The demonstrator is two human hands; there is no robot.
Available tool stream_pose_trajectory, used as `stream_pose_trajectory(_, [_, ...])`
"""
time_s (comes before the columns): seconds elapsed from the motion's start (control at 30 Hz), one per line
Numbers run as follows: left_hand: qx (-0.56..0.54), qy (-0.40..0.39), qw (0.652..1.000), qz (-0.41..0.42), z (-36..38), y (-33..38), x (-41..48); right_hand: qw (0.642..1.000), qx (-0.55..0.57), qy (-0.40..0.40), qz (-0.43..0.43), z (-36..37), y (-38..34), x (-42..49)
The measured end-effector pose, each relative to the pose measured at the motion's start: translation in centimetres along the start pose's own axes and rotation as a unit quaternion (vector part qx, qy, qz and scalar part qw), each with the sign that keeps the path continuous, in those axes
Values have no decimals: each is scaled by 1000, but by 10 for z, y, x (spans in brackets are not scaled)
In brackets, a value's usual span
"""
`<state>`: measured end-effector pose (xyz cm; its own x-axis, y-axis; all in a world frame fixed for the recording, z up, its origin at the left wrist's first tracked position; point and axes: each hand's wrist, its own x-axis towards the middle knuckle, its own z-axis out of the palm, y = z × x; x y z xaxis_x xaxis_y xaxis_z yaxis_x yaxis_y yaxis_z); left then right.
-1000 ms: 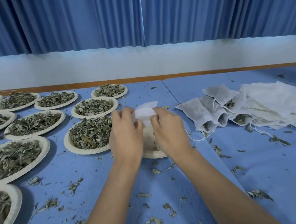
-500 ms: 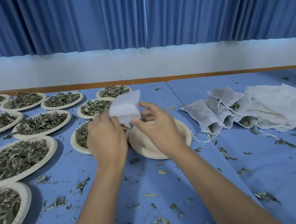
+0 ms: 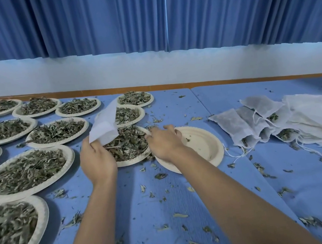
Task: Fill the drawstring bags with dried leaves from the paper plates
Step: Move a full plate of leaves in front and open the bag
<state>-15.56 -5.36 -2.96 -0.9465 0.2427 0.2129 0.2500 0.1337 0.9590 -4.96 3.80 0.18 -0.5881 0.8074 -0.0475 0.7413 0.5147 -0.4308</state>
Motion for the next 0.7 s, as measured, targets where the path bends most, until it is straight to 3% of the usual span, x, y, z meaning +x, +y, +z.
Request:
stream_pose_trajectory(0.13, [-14, 11, 1000, -6, 1, 1, 0, 1000, 6, 7, -10, 3, -3, 6])
stream_pose_trajectory(0.3, [-54, 74, 996, -20, -3, 7, 4, 994, 52, 91, -17, 3, -7, 3])
stream_pose_trajectory(0.53, [-91, 106, 989, -49, -13, 11, -2, 986, 76, 146, -15, 5, -7, -8])
stream_pose_trajectory(0.7, [-107, 88, 990, 3, -3, 28, -22, 964, 159, 212, 19, -6, 12, -17])
